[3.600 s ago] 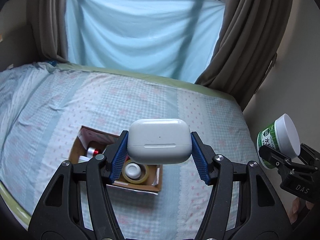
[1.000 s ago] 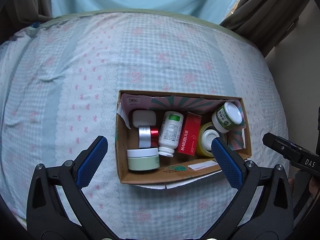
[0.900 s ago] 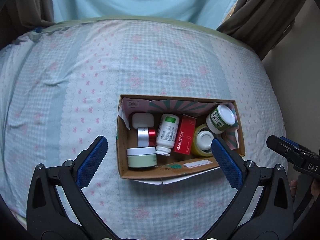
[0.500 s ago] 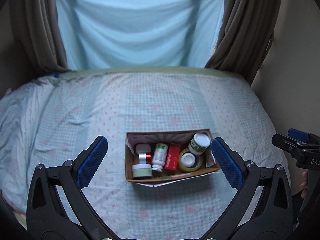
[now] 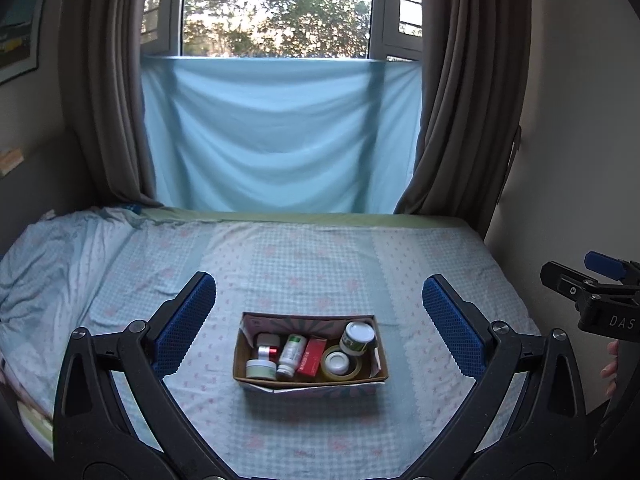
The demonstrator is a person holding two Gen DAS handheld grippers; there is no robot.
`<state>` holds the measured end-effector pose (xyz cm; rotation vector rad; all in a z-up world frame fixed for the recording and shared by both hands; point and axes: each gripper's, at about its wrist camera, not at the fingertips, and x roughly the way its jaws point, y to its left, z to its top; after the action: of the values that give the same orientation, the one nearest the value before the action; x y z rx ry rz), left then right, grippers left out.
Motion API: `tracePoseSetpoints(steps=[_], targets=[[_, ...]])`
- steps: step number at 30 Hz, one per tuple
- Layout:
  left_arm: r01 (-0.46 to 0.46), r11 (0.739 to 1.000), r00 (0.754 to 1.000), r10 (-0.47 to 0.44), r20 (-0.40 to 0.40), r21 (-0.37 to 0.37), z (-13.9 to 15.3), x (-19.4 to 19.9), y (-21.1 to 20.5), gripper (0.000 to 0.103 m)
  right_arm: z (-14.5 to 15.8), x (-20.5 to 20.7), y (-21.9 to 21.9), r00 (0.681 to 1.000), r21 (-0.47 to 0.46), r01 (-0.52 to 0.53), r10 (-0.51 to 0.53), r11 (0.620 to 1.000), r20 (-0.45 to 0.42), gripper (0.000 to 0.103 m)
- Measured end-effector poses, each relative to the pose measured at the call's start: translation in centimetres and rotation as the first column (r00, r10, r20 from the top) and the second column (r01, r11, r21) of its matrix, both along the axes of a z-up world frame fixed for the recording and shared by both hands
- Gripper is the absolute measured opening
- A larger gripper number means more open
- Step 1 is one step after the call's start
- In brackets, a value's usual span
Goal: Organize rigid objects
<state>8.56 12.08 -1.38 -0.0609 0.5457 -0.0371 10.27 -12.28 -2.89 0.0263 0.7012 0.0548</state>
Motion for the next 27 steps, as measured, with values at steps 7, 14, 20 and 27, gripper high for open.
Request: tracePoseSetpoints(steps=[7, 14, 20, 27], targets=[[0.006, 1.000, 1.000, -0.006, 0.025, 0.006, 0.0, -1.5, -1.2, 0.103, 0.2, -2.0, -0.3, 0.999, -0.009, 0.003, -0.003, 1.000, 0.047, 0.103], [0.005, 1.000, 0.999, -0.006, 0.043, 0.017, 0.4, -2.1, -2.0, 0.103, 0.6, -2.5, -0.7, 0.998, -0.018, 0.011, -0.010, 1.000, 0.062, 0.103], [0.005, 1.000, 0.999, -0.006, 0.038, 0.015, 0.3, -2.4, -2.3, 0.103, 0.6, -2.7, -0.7, 0.997, -0.025, 0.011, -0.009, 1.000, 0.074, 0.103], [-0.003, 1.000, 0.999, 0.002, 0.039, 0.025, 0.3, -2.6, -2.3, 0.103, 0.5, -3.0, -0.7, 0.997, -0.014, 0.012, -0.011, 1.000, 0.079, 0.103]])
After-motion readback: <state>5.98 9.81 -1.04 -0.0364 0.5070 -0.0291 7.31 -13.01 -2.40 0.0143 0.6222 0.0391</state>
